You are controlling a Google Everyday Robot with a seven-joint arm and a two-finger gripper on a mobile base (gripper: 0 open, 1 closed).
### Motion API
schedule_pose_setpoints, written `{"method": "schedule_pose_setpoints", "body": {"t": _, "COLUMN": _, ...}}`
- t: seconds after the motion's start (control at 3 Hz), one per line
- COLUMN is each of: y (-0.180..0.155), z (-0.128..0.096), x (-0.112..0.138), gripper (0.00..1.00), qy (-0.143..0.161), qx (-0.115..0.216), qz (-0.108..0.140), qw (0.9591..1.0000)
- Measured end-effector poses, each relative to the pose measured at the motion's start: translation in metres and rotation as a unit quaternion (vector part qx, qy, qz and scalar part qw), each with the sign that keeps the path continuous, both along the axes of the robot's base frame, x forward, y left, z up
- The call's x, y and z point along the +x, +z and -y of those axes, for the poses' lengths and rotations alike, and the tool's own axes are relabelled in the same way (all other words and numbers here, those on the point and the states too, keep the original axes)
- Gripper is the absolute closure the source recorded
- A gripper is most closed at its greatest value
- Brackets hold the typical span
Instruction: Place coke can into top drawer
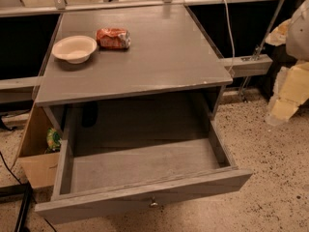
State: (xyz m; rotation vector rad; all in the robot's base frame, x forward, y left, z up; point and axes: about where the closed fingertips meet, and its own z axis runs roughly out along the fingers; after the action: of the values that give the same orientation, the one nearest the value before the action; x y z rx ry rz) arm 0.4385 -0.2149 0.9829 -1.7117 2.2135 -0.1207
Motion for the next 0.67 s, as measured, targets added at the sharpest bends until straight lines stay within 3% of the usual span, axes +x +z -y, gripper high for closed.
{"method": "schedule_pose_setpoints", "body": {"t": 0.33, "y": 0.000, "z": 0.000, "x": 0.000, "gripper": 0.00, "qy": 0.000, "qx": 0.000, "qz": 0.000, "qw": 1.0000}}
{"method": "schedule_pose_setpoints", "body": {"t": 0.67, "y": 0.007, "z": -0.012, "x": 0.015, "gripper": 0.00, "qy": 0.024, "qx": -0.002, "qz": 0.027, "qw": 0.9994}}
